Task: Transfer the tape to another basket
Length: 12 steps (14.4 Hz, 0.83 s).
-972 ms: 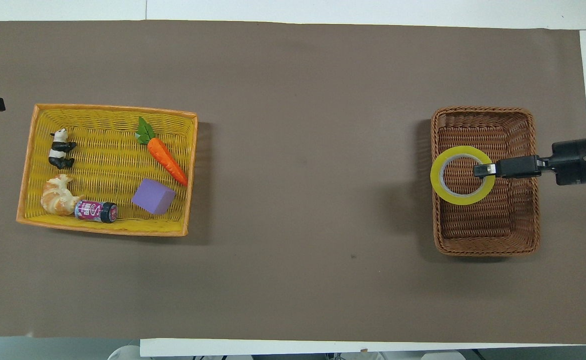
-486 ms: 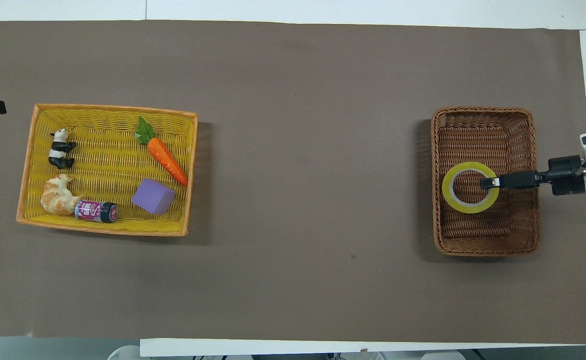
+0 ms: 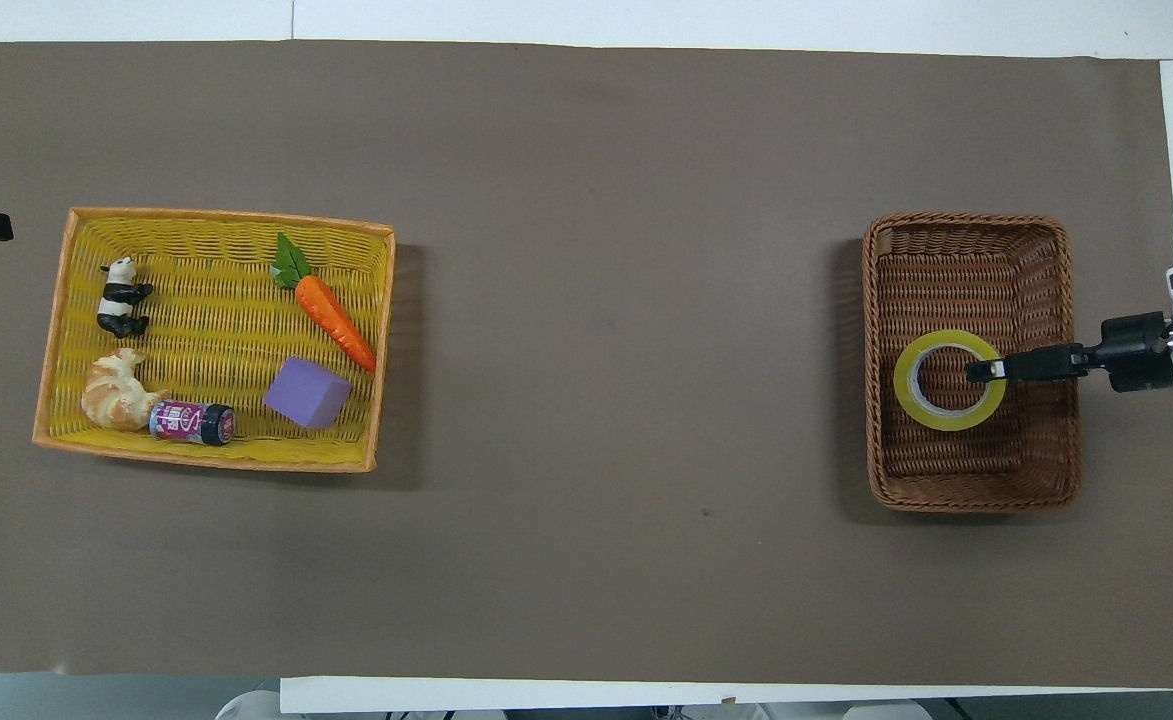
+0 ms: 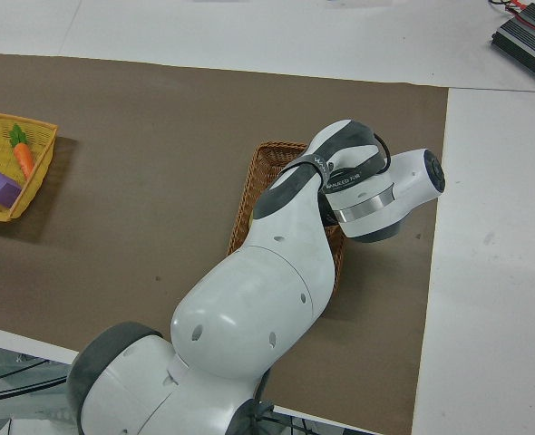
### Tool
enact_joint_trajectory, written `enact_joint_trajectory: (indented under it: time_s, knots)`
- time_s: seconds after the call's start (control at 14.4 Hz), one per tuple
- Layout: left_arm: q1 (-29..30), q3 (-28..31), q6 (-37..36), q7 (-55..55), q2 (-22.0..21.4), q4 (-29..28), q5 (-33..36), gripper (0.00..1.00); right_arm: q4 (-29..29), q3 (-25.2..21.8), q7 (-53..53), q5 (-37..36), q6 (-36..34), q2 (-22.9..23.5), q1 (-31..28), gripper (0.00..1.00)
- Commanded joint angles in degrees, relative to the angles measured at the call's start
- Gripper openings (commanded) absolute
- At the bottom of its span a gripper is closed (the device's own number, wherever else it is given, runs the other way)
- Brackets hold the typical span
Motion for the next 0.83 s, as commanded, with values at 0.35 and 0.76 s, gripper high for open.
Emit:
enact_joint_trajectory:
  time_s: [0.35,0.76]
  knots:
    - [-0.67,-3.47,-6.80,-0.02,-1.22,-0.48,1.72,1.00,-0.04,0.84,-0.57,-2.98,1.85,-0.44,-0.78,0.59]
    - [-0.76,-4.43,-8.29,-0.20,-1.30,-0.47,6.80,1.00,2.41,0.75,-0.13,-3.94,1.23,-0.62,-0.52,1.00]
